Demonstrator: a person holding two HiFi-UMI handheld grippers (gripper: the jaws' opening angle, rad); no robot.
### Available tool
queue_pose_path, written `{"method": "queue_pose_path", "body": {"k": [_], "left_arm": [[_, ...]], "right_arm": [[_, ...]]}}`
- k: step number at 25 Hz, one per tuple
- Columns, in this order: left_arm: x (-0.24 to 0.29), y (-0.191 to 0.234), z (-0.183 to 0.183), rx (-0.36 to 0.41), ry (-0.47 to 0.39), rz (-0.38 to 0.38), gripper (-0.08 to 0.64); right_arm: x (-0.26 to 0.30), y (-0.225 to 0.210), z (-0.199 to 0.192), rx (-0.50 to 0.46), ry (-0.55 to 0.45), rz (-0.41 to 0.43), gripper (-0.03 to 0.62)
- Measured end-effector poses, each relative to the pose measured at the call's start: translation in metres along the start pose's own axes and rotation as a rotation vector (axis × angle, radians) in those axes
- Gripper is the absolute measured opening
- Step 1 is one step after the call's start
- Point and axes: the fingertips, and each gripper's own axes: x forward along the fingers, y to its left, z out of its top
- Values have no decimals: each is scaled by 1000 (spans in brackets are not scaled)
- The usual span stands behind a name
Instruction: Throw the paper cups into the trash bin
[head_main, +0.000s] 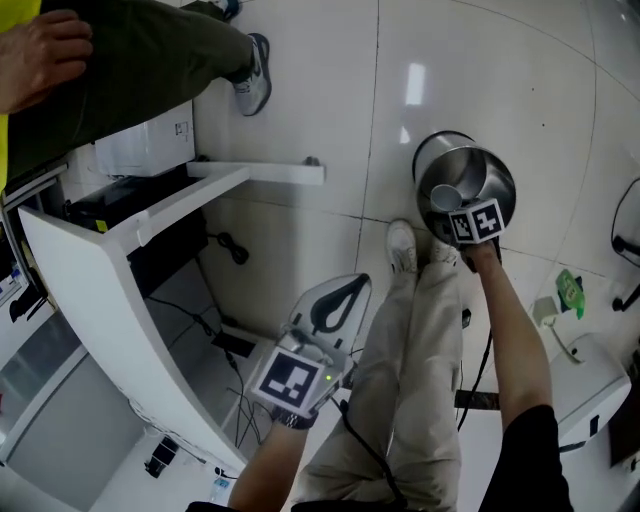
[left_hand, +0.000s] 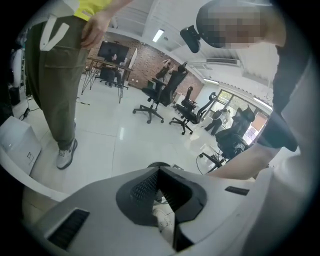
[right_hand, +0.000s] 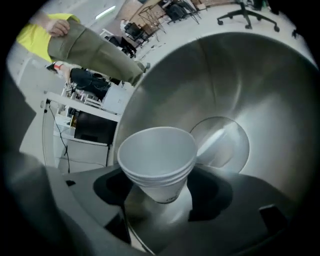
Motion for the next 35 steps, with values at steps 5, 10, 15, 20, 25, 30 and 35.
{"method": "queue_pose_path", "body": {"k": [5, 10, 15, 20, 25, 30, 35], "left_arm": [[1, 19, -13, -1, 11, 24, 2], [5, 36, -20, -31, 10, 54, 2], [8, 48, -40, -38, 26, 80, 2], [8, 51, -54, -66, 53, 83, 2], [6, 40, -29, -84, 7, 92, 2], [3, 19, -3, -57, -21, 82, 2], [-18, -17, 34, -43, -60, 63, 2]], "right_arm": [[33, -32, -5, 93, 70, -24, 339], [78, -64, -8, 122, 188, -29, 339], [116, -100, -24, 120, 256, -127, 339], [115, -102, -15, 159, 207, -119, 349], [97, -88, -8, 103, 235, -70, 376], [69, -64, 17, 101, 165, -42, 376], [3, -25, 26, 85, 62, -25, 376]]}}
